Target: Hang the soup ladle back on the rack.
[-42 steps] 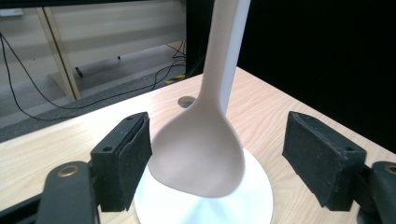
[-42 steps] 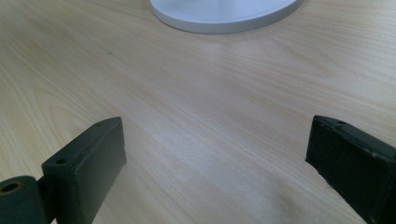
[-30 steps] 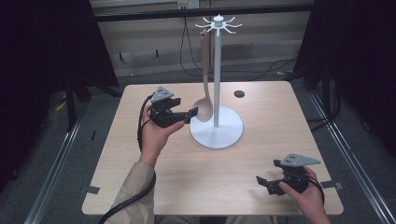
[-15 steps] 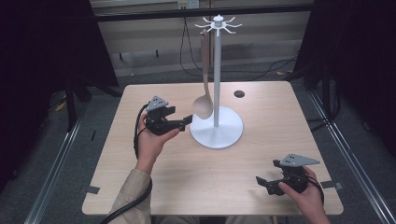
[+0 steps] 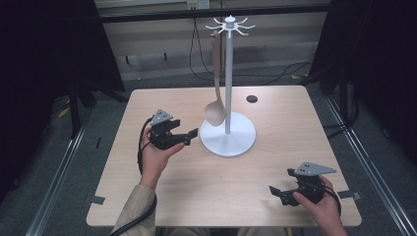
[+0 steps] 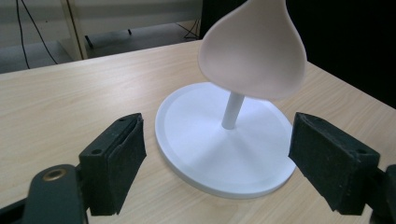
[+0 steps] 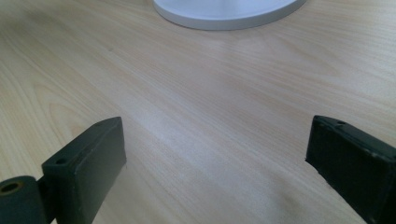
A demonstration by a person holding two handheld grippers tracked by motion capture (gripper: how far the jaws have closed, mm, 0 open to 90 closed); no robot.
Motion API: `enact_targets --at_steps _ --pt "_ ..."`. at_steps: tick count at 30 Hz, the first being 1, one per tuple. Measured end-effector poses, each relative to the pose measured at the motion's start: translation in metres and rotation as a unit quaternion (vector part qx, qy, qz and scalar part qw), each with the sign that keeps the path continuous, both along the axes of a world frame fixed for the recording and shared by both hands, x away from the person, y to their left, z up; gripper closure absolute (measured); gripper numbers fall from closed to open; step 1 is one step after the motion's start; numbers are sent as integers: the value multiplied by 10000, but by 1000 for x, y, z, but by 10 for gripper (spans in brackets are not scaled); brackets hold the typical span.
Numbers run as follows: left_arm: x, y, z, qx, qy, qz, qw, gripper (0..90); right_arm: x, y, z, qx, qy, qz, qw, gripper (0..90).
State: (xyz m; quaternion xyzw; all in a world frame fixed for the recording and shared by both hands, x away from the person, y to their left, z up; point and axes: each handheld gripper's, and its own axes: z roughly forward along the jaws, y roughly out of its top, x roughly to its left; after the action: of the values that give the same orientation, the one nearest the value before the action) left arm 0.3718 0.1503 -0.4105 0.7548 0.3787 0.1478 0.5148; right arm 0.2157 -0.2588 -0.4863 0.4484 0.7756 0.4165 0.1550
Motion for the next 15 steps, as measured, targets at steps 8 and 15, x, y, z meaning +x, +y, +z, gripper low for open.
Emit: enact_targets --at_steps 8,15 --pt "-5 5 -14 -12 41 25 10000 181 0 1 0 -6 -9 7 10000 42" --pt "-6 7 -21 -18 56 8 10000 178 0 1 -1 -9 3 -12 10000 42"
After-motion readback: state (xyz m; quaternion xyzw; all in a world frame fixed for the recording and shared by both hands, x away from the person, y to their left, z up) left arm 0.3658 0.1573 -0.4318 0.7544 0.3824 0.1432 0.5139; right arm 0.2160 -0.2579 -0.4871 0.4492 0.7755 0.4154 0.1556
